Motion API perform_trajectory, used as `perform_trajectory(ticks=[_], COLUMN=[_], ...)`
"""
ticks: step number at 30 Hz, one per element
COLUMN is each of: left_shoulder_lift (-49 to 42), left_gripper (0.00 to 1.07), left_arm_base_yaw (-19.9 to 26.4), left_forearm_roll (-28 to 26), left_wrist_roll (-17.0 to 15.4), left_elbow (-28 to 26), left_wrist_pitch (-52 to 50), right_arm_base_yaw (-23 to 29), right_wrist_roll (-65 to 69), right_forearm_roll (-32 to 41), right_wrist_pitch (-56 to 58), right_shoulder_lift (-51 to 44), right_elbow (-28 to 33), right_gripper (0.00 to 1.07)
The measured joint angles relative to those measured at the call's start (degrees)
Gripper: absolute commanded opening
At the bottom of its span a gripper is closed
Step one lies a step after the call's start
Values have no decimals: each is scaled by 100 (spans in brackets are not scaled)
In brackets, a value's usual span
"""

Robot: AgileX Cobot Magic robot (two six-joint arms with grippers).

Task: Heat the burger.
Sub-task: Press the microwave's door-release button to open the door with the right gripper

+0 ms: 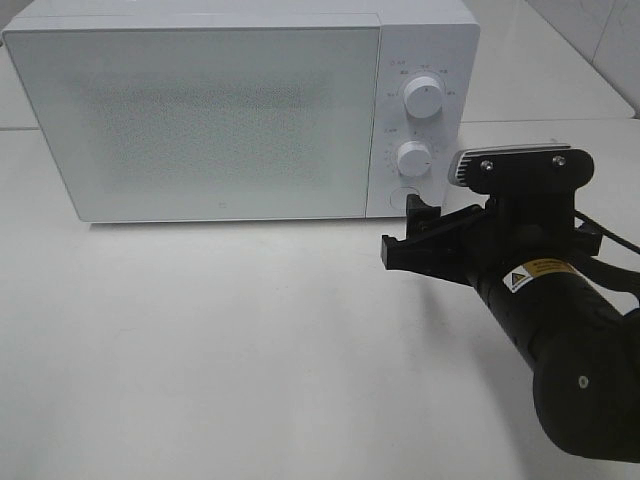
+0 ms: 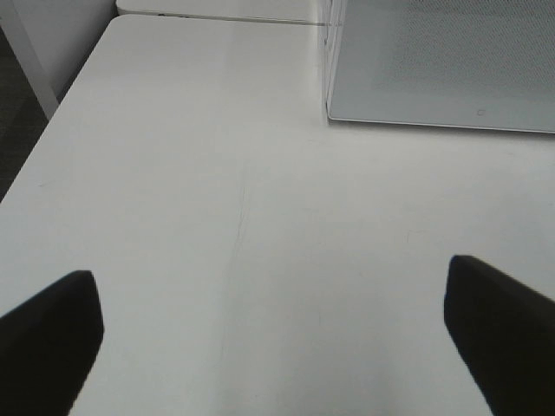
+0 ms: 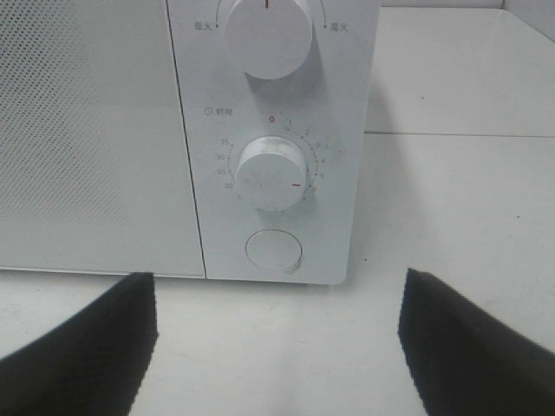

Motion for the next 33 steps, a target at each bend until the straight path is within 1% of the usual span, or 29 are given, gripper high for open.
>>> perform_trajectory(ticks=[5,8,10,11,12,13,14,16,17,18,19,20,21,22,24,25,26,27,28,29,30,31,32,33], left_shoulder_lift=[0,0,0,0,0,0,0,0,0,0,0,0,0,0,0,0,0,0,0,0,0,0,0,0], left_gripper=[101,101,101,101,101,101,101,101,101,101,101,101,101,101,101,101,101,101,101,101,101,101,101,101], left_arm_base_yaw=[0,0,0,0,0,0,0,0,0,0,0,0,0,0,0,0,0,0,0,0,0,0,0,0], left_forearm_roll=[0,0,0,0,0,0,0,0,0,0,0,0,0,0,0,0,0,0,0,0,0,0,0,0], left_wrist_roll=[0,0,0,0,0,0,0,0,0,0,0,0,0,0,0,0,0,0,0,0,0,0,0,0], left_elbow=[0,0,0,0,0,0,0,0,0,0,0,0,0,0,0,0,0,0,0,0,0,0,0,0], left_wrist_pitch=[0,0,0,0,0,0,0,0,0,0,0,0,0,0,0,0,0,0,0,0,0,0,0,0], right_arm_base_yaw=[0,0,0,0,0,0,0,0,0,0,0,0,0,0,0,0,0,0,0,0,0,0,0,0], right_wrist_roll=[34,269,819,819,1358,1599,1599,2504,2504,3117,3117,3782,4102,4102,5363,5363,5615,5615,6222,6515,6515,7019,7282,7282], right_forearm_roll=[40,40,40,40,40,40,40,46,46,46,46,46,46,46,63,63,63,63,63,63,63,63,63,63], right_wrist_pitch=[0,11,97,97,195,223,223,275,275,298,298,304,304,304,304,304,309,309,338,390,390,516,590,590], right_shoulder_lift=[0,0,0,0,0,0,0,0,0,0,0,0,0,0,0,0,0,0,0,0,0,0,0,0], right_elbow=[0,0,0,0,0,0,0,0,0,0,0,0,0,0,0,0,0,0,0,0,0,0,0,0], right_gripper=[75,75,75,75,74,72,72,69,69,66,66,63,62,62,57,57,53,53,48,46,46,39,35,35])
